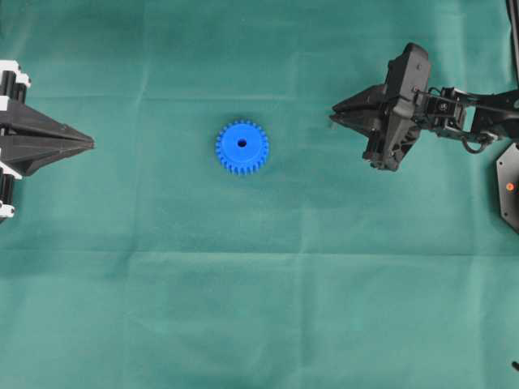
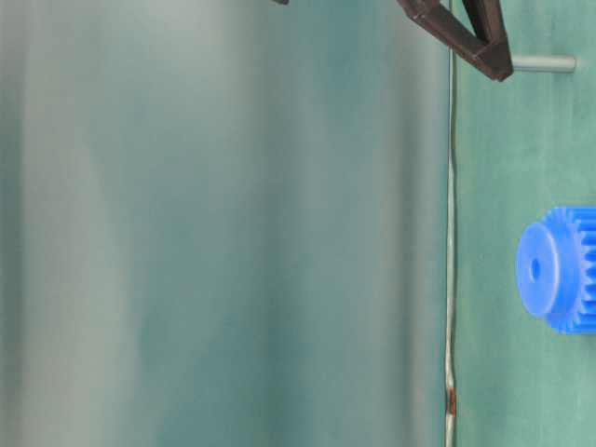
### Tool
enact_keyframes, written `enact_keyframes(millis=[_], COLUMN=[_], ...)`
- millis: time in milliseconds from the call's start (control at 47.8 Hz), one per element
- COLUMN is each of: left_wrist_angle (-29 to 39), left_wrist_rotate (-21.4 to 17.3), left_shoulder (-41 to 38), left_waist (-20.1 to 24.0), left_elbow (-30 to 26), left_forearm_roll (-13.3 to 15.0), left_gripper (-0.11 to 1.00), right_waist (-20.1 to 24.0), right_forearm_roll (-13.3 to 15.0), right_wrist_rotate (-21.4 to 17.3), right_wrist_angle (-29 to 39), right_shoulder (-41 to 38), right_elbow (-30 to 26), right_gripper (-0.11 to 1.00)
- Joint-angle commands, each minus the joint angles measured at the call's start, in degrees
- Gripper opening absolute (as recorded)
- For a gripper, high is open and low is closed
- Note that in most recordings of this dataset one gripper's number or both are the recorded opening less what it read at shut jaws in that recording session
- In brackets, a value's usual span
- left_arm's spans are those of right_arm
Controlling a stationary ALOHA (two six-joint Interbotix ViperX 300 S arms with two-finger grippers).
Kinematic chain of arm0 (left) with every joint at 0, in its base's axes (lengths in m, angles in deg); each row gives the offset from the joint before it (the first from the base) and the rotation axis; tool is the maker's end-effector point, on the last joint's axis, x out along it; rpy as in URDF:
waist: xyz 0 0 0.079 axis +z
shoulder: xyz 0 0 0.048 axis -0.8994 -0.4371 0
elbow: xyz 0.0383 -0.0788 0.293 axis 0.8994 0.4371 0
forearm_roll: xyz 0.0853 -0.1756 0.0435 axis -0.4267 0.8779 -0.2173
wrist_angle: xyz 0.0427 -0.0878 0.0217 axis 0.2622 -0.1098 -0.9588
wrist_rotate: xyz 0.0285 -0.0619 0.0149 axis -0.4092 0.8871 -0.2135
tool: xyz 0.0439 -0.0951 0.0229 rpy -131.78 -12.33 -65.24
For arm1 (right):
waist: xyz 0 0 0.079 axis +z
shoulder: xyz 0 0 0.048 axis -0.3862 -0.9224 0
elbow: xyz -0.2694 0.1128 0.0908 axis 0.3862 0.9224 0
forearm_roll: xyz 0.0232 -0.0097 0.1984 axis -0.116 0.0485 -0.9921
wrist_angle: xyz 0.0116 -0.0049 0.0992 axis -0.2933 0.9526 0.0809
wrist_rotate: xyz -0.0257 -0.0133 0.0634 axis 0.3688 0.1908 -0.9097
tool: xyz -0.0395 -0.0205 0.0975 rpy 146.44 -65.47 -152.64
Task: Insert the shaft placed at a random location into the center hole of the medium gear at another random location.
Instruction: 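Lower the open right gripper around the shaft and close it, then lift the shaft and carry it left over the blue gear's hole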
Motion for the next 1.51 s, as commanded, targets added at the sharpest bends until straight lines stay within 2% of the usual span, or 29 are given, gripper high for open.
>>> enact_keyframes(millis=[0,272,460,628,1151,1485], left_wrist_angle=[-0.44,0.18,0.18,0.18,0.18,0.18], left_wrist_rotate=[0.0,0.0,0.0,0.0,0.0,0.0], left_shoulder=[-0.18,-0.09,-0.18,-0.18,-0.18,-0.18], left_waist=[-0.18,-0.09,-0.09,-0.09,-0.09,-0.18], left_elbow=[-1.41,-1.41,-1.41,-1.41,-1.41,-1.41], left_forearm_roll=[-0.18,-0.18,-0.18,-0.18,-0.18,-0.18], left_gripper=[0.0,0.0,0.0,0.0,0.0,0.0], right_waist=[-0.35,-0.35,-0.35,-0.35,0.7,4.66], right_forearm_roll=[0.0,-0.18,-0.09,0.0,-0.09,-0.18], right_wrist_rotate=[0.88,0.62,0.7,0.79,0.44,0.26], right_wrist_angle=[0.09,1.76,9.23,13.97,12.13,11.95], right_shoulder=[0.35,5.27,12.04,14.94,12.83,4.66], right_elbow=[-0.7,-1.76,-3.6,-4.75,-6.77,-15.64], right_gripper=[0.12,0.12,0.12,0.12,0.12,0.12])
